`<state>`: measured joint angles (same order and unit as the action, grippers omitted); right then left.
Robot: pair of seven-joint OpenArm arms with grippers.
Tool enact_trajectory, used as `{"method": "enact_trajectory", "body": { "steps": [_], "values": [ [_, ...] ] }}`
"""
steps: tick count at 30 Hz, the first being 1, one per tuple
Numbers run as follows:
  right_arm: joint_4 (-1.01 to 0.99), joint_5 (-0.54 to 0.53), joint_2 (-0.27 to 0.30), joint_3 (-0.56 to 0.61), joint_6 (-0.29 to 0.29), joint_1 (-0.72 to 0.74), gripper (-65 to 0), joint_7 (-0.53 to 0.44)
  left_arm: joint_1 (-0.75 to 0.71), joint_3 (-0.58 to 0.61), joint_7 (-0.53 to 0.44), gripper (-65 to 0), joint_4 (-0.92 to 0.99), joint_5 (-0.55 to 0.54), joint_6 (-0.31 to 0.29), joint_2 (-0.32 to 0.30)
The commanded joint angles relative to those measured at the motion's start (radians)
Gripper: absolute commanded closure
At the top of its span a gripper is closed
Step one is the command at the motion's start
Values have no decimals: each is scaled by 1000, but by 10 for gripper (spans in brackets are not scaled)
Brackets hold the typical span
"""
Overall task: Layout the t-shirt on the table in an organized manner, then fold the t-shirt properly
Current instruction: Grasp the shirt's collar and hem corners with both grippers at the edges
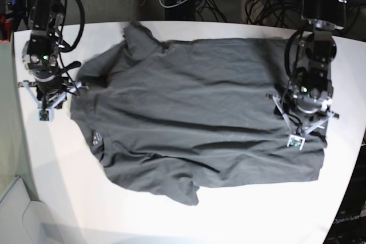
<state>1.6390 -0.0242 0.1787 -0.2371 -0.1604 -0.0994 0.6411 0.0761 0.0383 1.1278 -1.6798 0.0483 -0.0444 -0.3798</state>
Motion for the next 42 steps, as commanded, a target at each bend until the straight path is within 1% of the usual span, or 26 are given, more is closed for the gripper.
{"method": "enact_trajectory", "body": {
  "steps": [1,2,4,8,13,15,17,19,21,24,27,30,32,34,39,42],
  "values": [
    [19,-3,11,-5,2,2,-70,-23,-26,-8,-10,-389,-59,9,2,-23],
    [20,-3,11,-5,2,0,-83,-23,-74,-24,-12,-416,-105,9,2,-31],
    [34,-3,11,-5,0,-1,-101,-23,-160,-73,-12,-447,-184,9,2,-31],
    [68,-3,12,-5,-1,-33,-131,-23,-310,-168,-15,-452,-288,9,2,-31],
    [99,-3,12,-3,-1,-66,-150,-23,-479,-255,-27,-451,-300,8,2,-32],
    [97,-3,12,-5,-1,-70,-152,-23,-534,-294,-65,-451,-297,-21,2,-31],
    [97,-3,12,-3,-1,-78,-151,-23,-592,-354,-111,-451,-294,-84,2,-29],
    [97,-3,12,-5,-1,-90,-151,-23,-629,-409,-133,-451,-293,-158,2,-29],
    [97,-3,12,-5,-1,-90,-150,-23,-646,-472,-140,-451,-279,-238,2,-29],
    [97,-3,12,-3,-3,-101,-149,-23,-642,-553,-140,-451,-204,-345,2,-28],
    [97,-3,12,-2,-3,-105,-149,-23,-626,-595,-153,-451,-124,-425,2,-18],
    [97,-3,12,-2,-3,-105,-149,-23,-606,-596,-197,-451,-64,-445,2,-14],
    [97,-3,12,-3,-3,-107,-149,-23,-602,-596,-214,-450,-33,-437,2,15],
    [97,-3,12,-5,-3,-107,-149,-23,-586,-587,-233,-450,-10,-436,2,26],
    [97,-1,12,-5,-3,-107,-149,-23,-569,-550,-272,-450,50,-436,2,31],
    [97,0,12,-5,-3,-107,-149,-23,-553,-547,-268,-450,63,-436,2,32]
  ]
}}
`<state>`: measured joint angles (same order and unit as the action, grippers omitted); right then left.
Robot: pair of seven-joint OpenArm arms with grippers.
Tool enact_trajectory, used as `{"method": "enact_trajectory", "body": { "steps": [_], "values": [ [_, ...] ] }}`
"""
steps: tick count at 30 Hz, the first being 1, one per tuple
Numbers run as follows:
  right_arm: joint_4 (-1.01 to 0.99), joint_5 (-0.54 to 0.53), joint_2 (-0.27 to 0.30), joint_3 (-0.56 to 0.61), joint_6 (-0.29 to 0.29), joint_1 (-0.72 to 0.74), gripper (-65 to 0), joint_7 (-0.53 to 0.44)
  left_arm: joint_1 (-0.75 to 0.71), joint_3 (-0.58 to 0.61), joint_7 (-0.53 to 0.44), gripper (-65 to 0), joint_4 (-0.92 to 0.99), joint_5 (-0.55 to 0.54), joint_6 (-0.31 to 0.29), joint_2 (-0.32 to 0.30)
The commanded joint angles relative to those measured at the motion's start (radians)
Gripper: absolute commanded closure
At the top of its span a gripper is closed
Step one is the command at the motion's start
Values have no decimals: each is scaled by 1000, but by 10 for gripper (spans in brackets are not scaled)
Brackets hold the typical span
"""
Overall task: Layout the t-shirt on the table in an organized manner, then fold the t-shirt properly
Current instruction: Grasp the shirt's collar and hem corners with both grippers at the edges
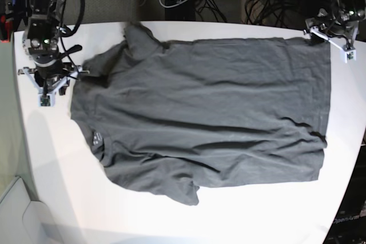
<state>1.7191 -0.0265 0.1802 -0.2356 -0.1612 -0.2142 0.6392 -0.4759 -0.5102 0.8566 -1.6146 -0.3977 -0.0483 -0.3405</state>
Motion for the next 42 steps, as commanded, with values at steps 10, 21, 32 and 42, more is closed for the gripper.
{"method": "enact_trajectory", "body": {
  "steps": [10,21,32,42],
  "values": [
    [17,4,15,-6,-2,8,-149,-22,22,2,6,-450,-6,15,6,-13],
    [11,4,15,-6,-2,8,-149,-22,27,2,45,-450,-62,73,6,-1],
    [17,4,11,-1,-2,9,-148,-22,65,-5,42,-449,-25,73,6,-10],
    [17,3,11,29,-2,12,-150,-22,110,2,40,-448,41,73,6,-30]
  ]
}}
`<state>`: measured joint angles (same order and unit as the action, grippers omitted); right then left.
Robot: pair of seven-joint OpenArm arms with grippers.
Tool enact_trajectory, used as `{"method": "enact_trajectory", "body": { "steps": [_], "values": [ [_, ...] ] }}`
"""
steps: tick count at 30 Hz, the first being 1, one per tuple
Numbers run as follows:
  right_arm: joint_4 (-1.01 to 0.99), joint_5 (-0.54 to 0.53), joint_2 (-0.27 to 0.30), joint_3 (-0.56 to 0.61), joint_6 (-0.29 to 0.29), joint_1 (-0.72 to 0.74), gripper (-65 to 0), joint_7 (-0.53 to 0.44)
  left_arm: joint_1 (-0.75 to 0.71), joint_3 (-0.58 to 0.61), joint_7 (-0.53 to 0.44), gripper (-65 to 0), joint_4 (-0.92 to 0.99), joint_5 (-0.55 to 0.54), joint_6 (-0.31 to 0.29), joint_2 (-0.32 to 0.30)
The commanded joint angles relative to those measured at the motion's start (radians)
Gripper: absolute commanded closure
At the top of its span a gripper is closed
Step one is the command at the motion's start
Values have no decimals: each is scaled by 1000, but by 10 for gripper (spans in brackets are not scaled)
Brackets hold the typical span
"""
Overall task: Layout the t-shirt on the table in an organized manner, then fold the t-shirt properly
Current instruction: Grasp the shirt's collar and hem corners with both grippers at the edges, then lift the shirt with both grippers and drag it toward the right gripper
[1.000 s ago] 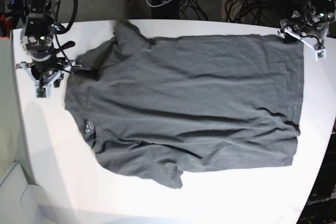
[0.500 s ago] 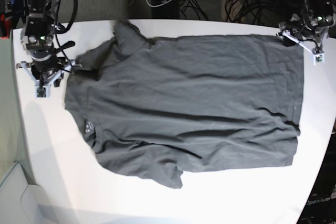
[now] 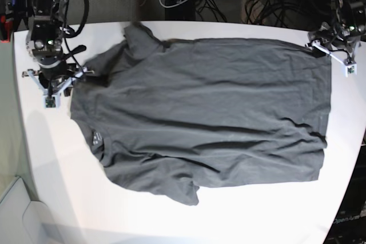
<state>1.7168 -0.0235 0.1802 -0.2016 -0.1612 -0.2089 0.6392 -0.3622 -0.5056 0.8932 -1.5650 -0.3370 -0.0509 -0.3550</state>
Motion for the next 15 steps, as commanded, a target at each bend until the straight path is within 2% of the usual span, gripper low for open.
{"method": "enact_trajectory", "body": {
  "steps": [1,10,12,15],
  "values": [
    [19,0,11,-5,-2,7,-150,-22,1,-3,4,-448,-2,13,9,-16],
    [18,0,14,-5,-2,7,-150,-22,30,-1,4,-431,11,13,9,-8],
    [18,0,14,-5,-2,6,-150,-22,30,-1,4,-357,11,13,9,-8],
    [18,0,11,-5,-2,4,-151,-22,32,-1,5,-167,11,13,9,-8]
  ]
}}
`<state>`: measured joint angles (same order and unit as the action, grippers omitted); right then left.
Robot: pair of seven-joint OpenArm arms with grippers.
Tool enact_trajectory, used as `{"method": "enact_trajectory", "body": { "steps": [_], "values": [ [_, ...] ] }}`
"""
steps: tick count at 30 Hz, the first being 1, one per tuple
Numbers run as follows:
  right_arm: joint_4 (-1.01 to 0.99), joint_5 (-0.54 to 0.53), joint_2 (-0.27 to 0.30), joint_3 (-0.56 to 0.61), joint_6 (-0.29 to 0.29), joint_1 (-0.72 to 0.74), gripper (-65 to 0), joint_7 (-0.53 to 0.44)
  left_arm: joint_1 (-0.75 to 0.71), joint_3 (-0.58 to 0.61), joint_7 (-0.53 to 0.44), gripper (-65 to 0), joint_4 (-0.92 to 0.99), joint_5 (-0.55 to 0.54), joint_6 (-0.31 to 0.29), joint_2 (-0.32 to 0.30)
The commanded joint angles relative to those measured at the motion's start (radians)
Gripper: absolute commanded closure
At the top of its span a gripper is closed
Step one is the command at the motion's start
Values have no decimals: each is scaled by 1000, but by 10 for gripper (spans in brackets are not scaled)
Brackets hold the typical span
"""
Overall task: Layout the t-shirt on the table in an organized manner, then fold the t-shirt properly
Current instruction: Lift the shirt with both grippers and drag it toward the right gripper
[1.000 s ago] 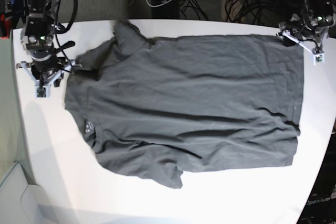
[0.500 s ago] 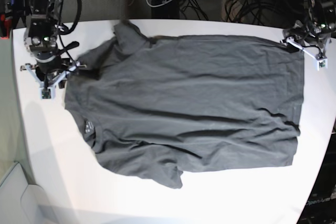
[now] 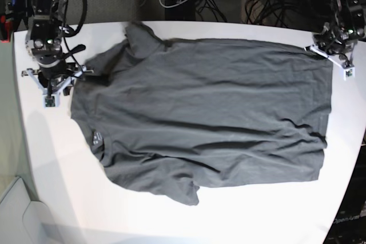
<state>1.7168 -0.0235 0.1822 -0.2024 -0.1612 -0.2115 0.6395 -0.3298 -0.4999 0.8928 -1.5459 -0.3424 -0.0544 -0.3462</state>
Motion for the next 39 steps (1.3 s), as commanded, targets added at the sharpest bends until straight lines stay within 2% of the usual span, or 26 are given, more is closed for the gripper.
{"method": "enact_trajectory", "body": {
  "steps": [1,3,10,14,20,29,31,39],
  "values": [
    [18,-2,9,2,-2,7,-151,-22,-1,-7,6,-110,-8,18,12,-17],
    [19,-3,9,33,-2,1,-151,-22,1,-7,6,-65,-8,18,12,-17],
    [73,-5,-5,139,-2,-36,-152,-22,21,-15,15,-58,-21,18,12,-26],
    [98,0,-14,137,-2,-38,-160,-20,50,-15,16,-58,-21,18,14,-60],
    [104,-3,-14,134,-2,-58,-245,61,76,-16,16,-58,-21,18,14,-89],
    [117,-3,-37,140,-2,-102,-315,64,117,-16,59,-58,-21,19,14,-89],
    [119,-3,-59,136,-2,-121,-333,61,122,-16,64,-58,-21,19,14,-89],
    [119,-3,-69,140,-2,-174,-339,56,125,-16,64,-58,-23,19,14,-89]
  ]
}}
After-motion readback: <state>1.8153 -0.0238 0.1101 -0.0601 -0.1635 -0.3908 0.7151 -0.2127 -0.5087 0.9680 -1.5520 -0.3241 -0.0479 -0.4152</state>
